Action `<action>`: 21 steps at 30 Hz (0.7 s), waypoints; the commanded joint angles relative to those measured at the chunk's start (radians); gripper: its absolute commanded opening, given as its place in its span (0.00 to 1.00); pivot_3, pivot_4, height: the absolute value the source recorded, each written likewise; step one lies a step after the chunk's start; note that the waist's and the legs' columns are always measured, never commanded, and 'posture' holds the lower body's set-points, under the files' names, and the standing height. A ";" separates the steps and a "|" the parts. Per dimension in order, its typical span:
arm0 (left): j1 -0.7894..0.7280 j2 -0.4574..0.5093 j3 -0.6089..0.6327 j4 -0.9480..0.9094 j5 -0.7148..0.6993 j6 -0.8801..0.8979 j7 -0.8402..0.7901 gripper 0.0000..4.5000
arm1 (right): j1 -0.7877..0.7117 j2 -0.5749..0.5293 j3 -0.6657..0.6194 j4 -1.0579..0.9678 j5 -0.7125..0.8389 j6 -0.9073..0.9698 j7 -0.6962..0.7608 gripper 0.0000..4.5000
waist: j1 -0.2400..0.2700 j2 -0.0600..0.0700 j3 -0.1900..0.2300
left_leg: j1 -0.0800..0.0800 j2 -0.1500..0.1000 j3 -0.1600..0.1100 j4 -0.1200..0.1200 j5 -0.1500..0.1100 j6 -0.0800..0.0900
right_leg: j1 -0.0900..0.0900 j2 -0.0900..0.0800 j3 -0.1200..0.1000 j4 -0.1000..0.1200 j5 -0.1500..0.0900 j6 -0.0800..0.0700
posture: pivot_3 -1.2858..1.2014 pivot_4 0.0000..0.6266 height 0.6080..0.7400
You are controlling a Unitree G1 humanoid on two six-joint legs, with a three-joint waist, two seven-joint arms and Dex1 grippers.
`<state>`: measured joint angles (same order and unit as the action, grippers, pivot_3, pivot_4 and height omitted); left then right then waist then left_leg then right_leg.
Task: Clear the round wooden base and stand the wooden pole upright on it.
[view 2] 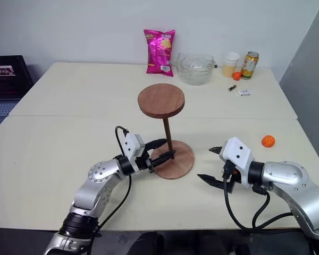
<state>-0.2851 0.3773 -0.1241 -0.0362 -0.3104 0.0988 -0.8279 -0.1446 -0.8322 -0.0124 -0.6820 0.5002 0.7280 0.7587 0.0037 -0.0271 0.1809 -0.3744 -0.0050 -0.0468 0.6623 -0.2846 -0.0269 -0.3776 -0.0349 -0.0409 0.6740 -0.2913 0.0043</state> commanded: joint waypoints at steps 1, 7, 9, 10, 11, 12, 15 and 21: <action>0.005 0.056 0.034 -0.072 -0.010 -0.009 -0.038 0.57 | 0.002 -0.005 -0.024 -0.026 0.002 -0.026 0.005 1.00 | 0.000 0.000 0.000 | -0.001 0.000 0.000 0.000 0.000 0.000 | -0.001 0.000 0.000 0.000 0.000 0.000 | 0.52 0.24 1.00; 0.068 0.322 0.132 -0.225 -0.104 0.253 -0.133 0.57 | 0.010 -0.023 -0.048 0.028 -0.012 -0.072 0.043 1.00 | -0.007 0.001 0.001 | -0.003 0.000 0.000 0.000 0.000 0.000 | -0.004 0.000 0.000 0.001 0.000 -0.001 | 0.52 0.24 1.00; 0.110 0.403 0.182 -0.280 -0.096 0.294 -0.125 0.57 | 0.008 -0.032 -0.058 0.050 -0.009 -0.092 0.064 1.00 | -0.006 0.002 0.001 | -0.004 0.001 0.000 0.000 0.000 0.000 | -0.006 0.000 0.000 0.002 0.000 -0.001 | 0.52 0.24 1.00; 0.134 0.437 0.213 -0.305 -0.093 0.308 -0.120 0.57 | 0.005 -0.036 -0.064 0.064 -0.009 -0.110 0.080 1.00 | -0.005 0.002 0.001 | -0.005 0.000 0.000 0.000 0.000 0.000 | -0.006 0.000 0.000 0.002 0.000 -0.001 | 0.52 0.24 1.00; 0.160 0.462 0.247 -0.328 -0.095 0.316 -0.118 0.57 | 0.002 -0.041 -0.068 0.079 -0.009 -0.128 0.097 1.00 | -0.005 0.002 0.001 | -0.005 0.000 0.000 0.000 0.000 0.000 | -0.006 0.000 0.000 0.002 0.000 -0.001 | 0.52 0.24 1.00; 0.176 0.478 0.267 -0.343 -0.098 0.321 -0.116 0.57 | 0.000 -0.043 -0.070 0.091 -0.011 -0.142 0.109 1.00 | -0.005 0.002 0.001 | -0.005 0.000 0.000 0.000 0.000 0.000 | -0.006 0.000 0.000 0.002 0.000 -0.001 | 0.52 0.24 1.00; 0.238 0.527 0.365 -0.378 -0.104 0.353 -0.110 0.57 | -0.014 -0.059 -0.079 0.133 0.003 -0.172 0.165 1.00 | -0.003 0.002 0.002 | -0.006 0.000 0.000 0.000 0.000 0.000 | -0.007 0.000 0.000 0.001 0.001 -0.001 | 0.52 0.24 1.00; 0.300 0.560 0.556 -0.387 -0.193 0.420 -0.137 0.57 | -0.024 -0.096 -0.094 0.187 0.038 -0.191 0.272 1.00 | -0.003 0.002 0.002 | -0.006 0.001 -0.001 0.000 0.000 0.001 | -0.007 0.000 0.000 0.001 0.001 -0.002 | 0.52 0.24 1.00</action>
<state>-0.0022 0.9173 0.3764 -0.3905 -0.4781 0.5161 -0.9526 -0.1534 -0.9139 -0.0767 -0.4916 0.5167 0.5591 0.9974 0.0009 -0.0251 0.1829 -0.3803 -0.0045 -0.0471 0.6624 -0.2849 -0.0262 -0.3845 -0.0352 -0.0412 0.6754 -0.2906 0.0024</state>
